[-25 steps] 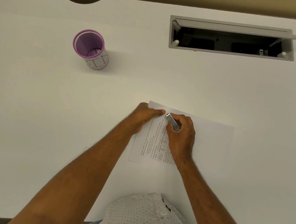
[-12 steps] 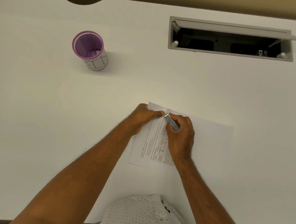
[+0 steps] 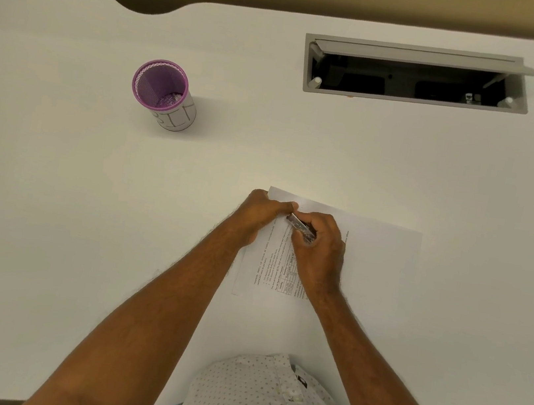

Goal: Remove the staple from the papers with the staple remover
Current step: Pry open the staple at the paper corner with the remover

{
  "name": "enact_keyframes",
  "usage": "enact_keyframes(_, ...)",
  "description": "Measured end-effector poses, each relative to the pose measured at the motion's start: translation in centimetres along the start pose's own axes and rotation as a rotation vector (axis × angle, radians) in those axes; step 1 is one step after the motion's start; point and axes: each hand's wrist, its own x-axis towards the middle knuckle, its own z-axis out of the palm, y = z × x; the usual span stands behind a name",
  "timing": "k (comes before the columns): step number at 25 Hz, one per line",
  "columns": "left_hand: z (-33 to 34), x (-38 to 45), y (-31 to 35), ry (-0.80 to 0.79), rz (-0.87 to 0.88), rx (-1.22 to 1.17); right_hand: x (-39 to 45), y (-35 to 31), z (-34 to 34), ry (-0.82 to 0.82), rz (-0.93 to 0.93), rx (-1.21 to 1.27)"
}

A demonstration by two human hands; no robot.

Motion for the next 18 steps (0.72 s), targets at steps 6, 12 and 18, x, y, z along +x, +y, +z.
enact_keyframes(6, -0.08, -0.04, 0.02, -0.024, -0.012, 0.022, 0.52, 0.88, -0.93, 0.029, 0.045, 0.062)
enact_keyframes(12, -0.02, -0.11, -0.01, -0.019, -0.006, 0.041, 0.85, 0.83, -0.94, 0.029, 0.060, 0.052)
enact_keyframes(18, -0.09, -0.10, -0.01, -0.024, 0.016, 0.035, 0.97, 0.88, -0.72, 0.024, 0.072, 0.073)
